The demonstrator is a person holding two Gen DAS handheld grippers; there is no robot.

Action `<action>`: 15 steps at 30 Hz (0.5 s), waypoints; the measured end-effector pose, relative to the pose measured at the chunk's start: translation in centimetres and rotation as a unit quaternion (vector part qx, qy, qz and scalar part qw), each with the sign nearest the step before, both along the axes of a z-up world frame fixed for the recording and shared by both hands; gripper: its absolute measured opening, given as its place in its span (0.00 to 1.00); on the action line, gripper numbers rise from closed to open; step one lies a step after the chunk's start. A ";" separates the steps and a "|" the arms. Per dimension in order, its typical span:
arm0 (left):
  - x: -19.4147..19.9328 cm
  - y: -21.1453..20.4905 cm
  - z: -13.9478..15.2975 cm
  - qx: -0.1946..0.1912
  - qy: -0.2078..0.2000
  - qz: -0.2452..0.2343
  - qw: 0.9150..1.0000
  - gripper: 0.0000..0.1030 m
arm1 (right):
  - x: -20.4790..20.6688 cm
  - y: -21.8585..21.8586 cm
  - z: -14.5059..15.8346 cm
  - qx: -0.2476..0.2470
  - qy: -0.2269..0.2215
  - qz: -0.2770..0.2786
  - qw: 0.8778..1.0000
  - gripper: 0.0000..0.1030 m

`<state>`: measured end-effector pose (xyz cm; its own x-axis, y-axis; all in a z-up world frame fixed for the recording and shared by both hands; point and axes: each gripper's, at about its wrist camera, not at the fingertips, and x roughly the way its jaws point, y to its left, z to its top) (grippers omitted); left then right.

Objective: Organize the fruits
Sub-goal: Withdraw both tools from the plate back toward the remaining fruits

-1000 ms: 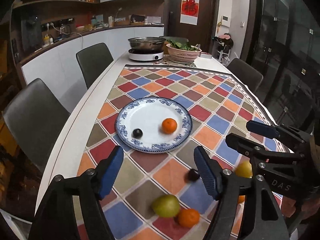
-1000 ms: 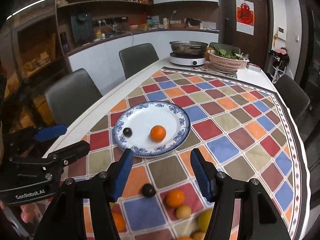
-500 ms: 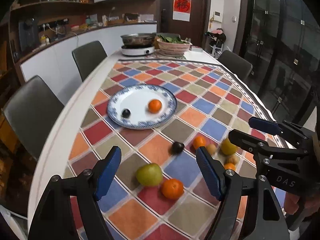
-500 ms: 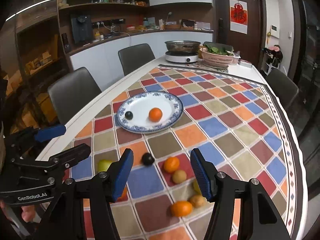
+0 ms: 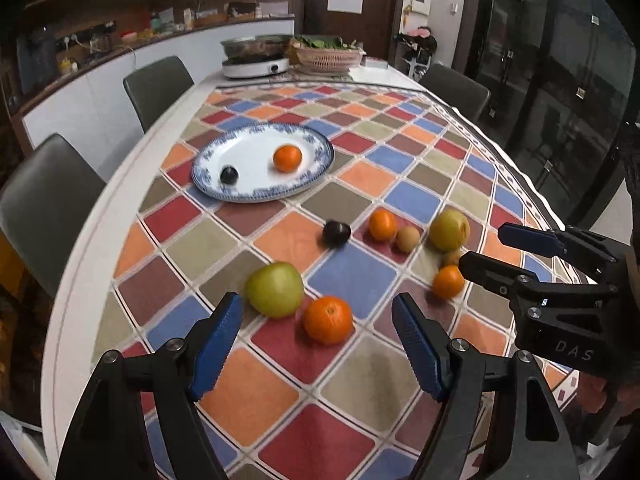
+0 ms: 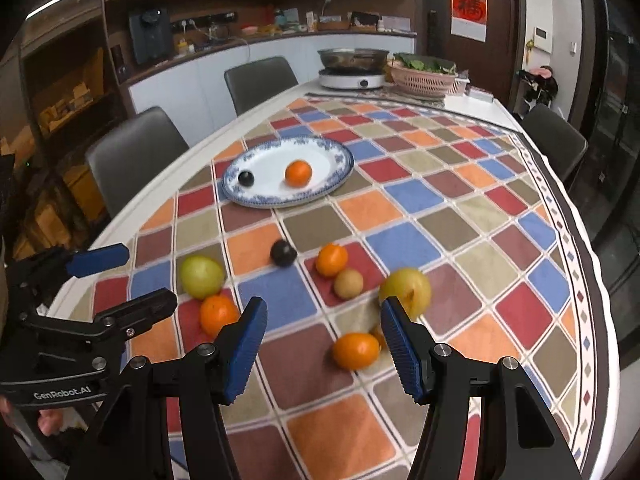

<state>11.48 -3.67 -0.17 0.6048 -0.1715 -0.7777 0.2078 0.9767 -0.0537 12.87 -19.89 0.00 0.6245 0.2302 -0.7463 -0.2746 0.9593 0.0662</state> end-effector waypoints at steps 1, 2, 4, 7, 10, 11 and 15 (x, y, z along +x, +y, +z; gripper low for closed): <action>0.0 -0.1 -0.3 0.000 0.006 0.000 1.000 0.75 | 0.0 0.0 -0.3 0.000 0.006 0.000 1.000 0.58; 0.1 -0.1 -0.5 0.000 0.010 -0.001 1.000 0.74 | 0.0 -0.1 -0.6 0.000 0.011 0.000 1.000 0.58; 0.2 -0.2 -1.0 0.000 0.021 -0.001 1.000 0.74 | 0.0 -0.2 -1.2 0.000 0.021 -0.002 1.000 0.58; 0.6 -0.3 -1.8 -0.001 0.037 -0.003 0.999 0.73 | 0.2 -0.3 -1.9 -0.002 0.034 -0.008 0.999 0.58; 1.0 -0.3 -2.6 -0.007 0.055 -0.002 0.998 0.71 | 0.4 -0.4 -2.6 -0.005 0.047 -0.011 0.999 0.58; 1.1 -0.2 -2.9 -0.009 0.061 0.000 0.998 0.68 | 0.5 -0.4 -2.8 -0.005 0.052 -0.012 0.999 0.58; 1.7 0.0 -3.7 -0.018 0.081 0.004 0.997 0.62 | 1.0 -0.4 -3.9 -0.007 0.076 -0.018 0.997 0.58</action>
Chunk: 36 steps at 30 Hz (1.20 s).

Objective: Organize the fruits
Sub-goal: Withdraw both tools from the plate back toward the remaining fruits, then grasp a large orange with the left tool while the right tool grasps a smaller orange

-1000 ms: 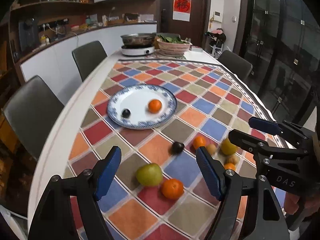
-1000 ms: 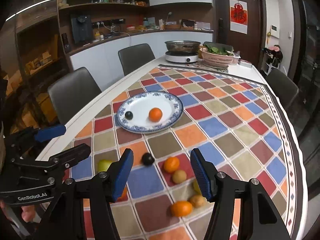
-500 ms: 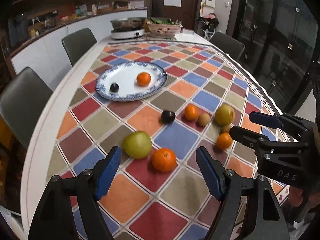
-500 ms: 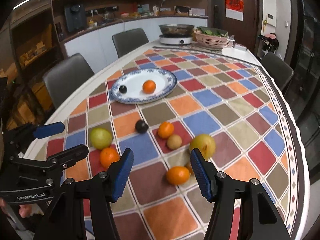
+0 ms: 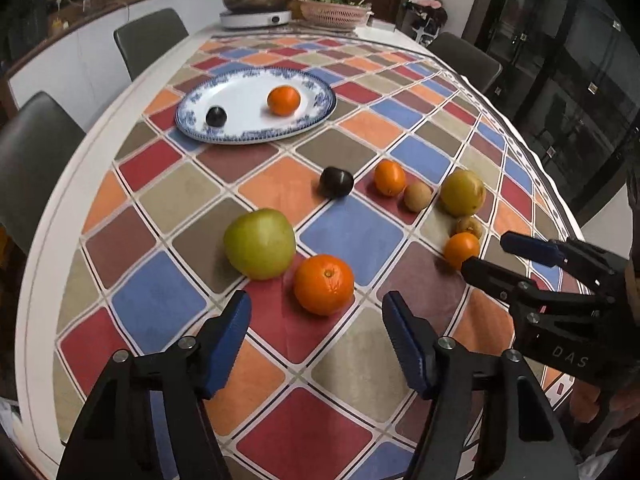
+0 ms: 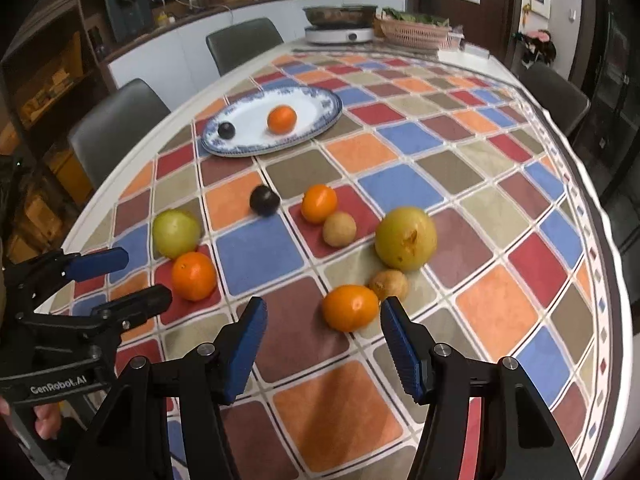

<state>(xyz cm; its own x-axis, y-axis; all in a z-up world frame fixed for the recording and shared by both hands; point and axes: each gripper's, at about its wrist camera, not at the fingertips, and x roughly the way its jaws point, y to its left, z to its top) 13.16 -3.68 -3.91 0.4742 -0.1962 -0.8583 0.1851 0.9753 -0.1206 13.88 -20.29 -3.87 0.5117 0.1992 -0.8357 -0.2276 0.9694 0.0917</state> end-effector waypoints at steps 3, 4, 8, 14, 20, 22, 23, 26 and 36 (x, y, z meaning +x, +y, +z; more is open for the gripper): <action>0.3 -0.1 -0.6 -0.001 0.009 -0.003 1.000 0.61 | 0.2 0.0 -0.9 0.008 0.018 -0.003 1.000 0.58; 0.4 -0.2 -0.9 -0.001 0.012 -0.004 1.000 0.61 | 0.3 0.0 -1.1 0.008 0.022 -0.003 1.000 0.58; 0.9 -0.4 -1.8 -0.007 0.029 -0.011 1.000 0.55 | 0.5 -0.2 -1.6 0.008 0.028 -0.009 1.000 0.58; 1.4 -0.7 -2.6 -0.007 0.038 -0.015 0.999 0.53 | 0.9 -0.5 -2.3 0.010 0.037 -0.013 0.999 0.58; 2.0 -1.0 -3.3 -0.005 0.044 -0.013 0.999 0.50 | 1.4 -0.8 -3.1 0.015 0.045 -0.019 0.999 0.57; 2.3 -1.0 -3.4 -0.007 0.046 -0.011 0.999 0.50 | 1.6 -0.8 -3.2 0.017 0.045 -0.019 0.999 0.57; 2.4 -1.1 -3.5 -0.008 0.047 -0.010 0.999 0.50 | 1.7 -0.8 -3.3 0.017 0.045 -0.019 0.999 0.57; 2.7 -1.1 -3.7 -0.015 0.053 -0.009 0.998 0.48 | 1.9 -0.8 -3.4 0.016 0.047 -0.018 0.999 0.53; 3.5 -1.4 -3.9 -0.016 0.054 0.001 0.998 0.41 | 2.7 -0.9 -4.1 0.021 0.053 -0.020 0.998 0.45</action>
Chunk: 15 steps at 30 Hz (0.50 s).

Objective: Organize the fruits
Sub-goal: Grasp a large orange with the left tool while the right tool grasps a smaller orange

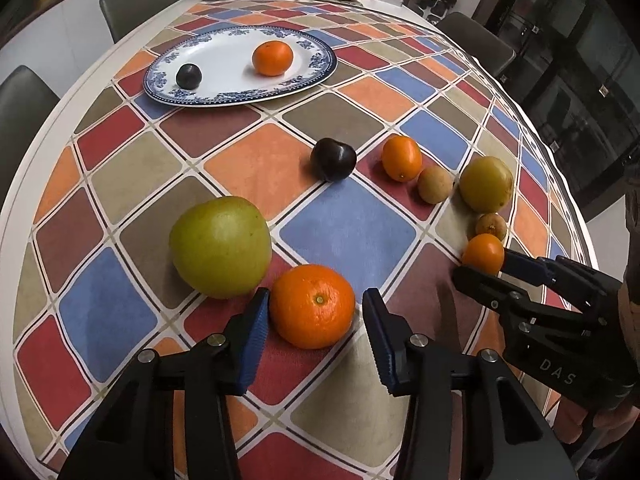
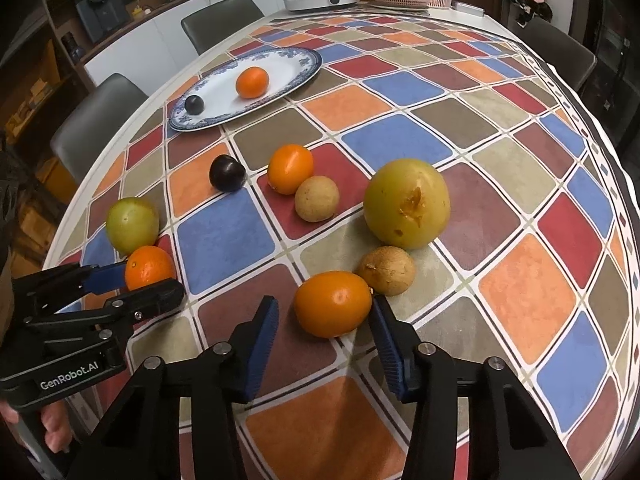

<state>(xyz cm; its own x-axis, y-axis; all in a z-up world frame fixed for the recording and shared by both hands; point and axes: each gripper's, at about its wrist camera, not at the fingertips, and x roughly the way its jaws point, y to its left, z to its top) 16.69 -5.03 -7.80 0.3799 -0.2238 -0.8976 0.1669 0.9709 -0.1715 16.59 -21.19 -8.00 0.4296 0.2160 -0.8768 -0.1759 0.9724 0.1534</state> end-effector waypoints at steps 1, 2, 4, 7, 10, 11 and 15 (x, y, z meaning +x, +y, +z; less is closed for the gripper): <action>0.0 0.0 0.0 0.002 0.000 0.001 1.000 0.40 | 0.0 0.0 0.0 -0.001 0.000 0.001 1.000 0.44; 0.0 0.1 0.0 0.001 0.000 0.001 1.000 0.40 | 0.0 0.1 -0.1 -0.004 -0.002 0.002 1.000 0.41; 0.0 0.1 0.0 0.001 -0.001 -0.001 1.000 0.40 | -0.1 0.2 -0.1 -0.007 -0.005 0.005 1.000 0.38; -0.1 0.1 0.0 -0.003 0.001 -0.003 1.000 0.40 | -0.1 0.3 0.0 -0.008 -0.007 0.007 1.000 0.38; -0.3 -0.1 0.1 -0.009 0.001 -0.009 1.000 0.39 | -0.3 0.3 0.2 -0.004 -0.009 0.010 1.000 0.38; -0.4 -0.2 0.1 -0.011 0.000 -0.011 1.000 0.39 | -0.4 0.3 0.3 -0.002 -0.011 0.011 1.000 0.38; -0.7 -0.4 0.8 -0.012 -0.010 -0.015 1.000 0.39 | -0.9 0.6 1.0 0.004 -0.020 0.021 1.000 0.38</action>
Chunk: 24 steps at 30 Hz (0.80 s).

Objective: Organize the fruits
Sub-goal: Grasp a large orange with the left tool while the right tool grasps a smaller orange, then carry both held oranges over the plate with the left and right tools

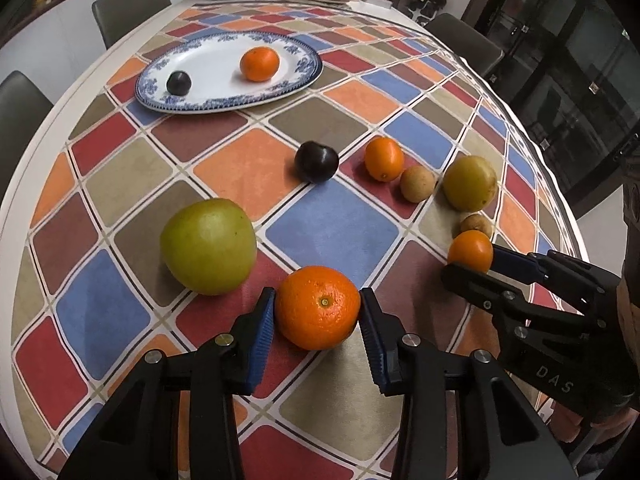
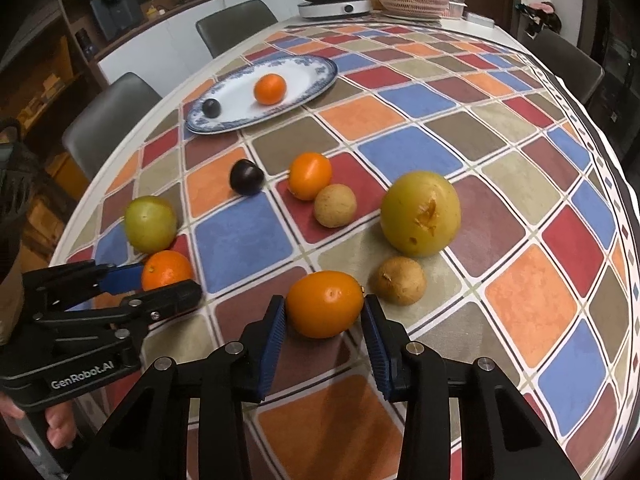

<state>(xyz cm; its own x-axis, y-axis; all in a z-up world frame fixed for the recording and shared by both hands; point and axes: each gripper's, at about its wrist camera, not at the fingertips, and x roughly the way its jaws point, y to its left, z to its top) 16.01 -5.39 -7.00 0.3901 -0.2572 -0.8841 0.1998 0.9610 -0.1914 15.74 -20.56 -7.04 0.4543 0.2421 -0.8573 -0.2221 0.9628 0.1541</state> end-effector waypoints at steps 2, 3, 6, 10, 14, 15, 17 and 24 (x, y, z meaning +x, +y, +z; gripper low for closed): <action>-0.2 0.0 0.4 0.000 -0.006 -0.001 1.000 0.39 | -0.2 0.2 0.3 0.002 -0.005 0.003 1.000 0.38; -0.3 0.0 0.7 0.000 -0.010 -0.002 1.000 0.39 | -0.3 0.2 0.5 0.003 -0.006 0.004 1.000 0.38; -0.5 0.1 1.3 0.001 -0.021 -0.003 1.000 0.39 | -0.5 0.3 0.9 0.007 -0.011 0.007 1.000 0.38; -0.8 0.2 2.3 0.004 -0.036 -0.005 0.999 0.39 | -0.8 0.4 1.6 0.010 -0.020 0.011 1.000 0.38; -1.0 0.3 3.5 0.011 -0.056 -0.006 0.998 0.39 | -0.9 0.5 2.5 0.012 -0.032 0.016 0.999 0.38; -1.0 0.3 3.8 0.012 -0.061 -0.006 0.998 0.39 | -1.0 0.6 2.8 0.012 -0.035 0.016 0.999 0.38; -1.0 0.4 4.4 0.013 -0.070 -0.006 0.997 0.39 | -1.0 0.6 3.2 0.013 -0.040 0.018 0.999 0.38; -0.9 1.0 6.2 0.009 -0.098 -0.008 0.995 0.39 | -0.6 1.1 5.3 0.017 -0.065 0.026 0.997 0.38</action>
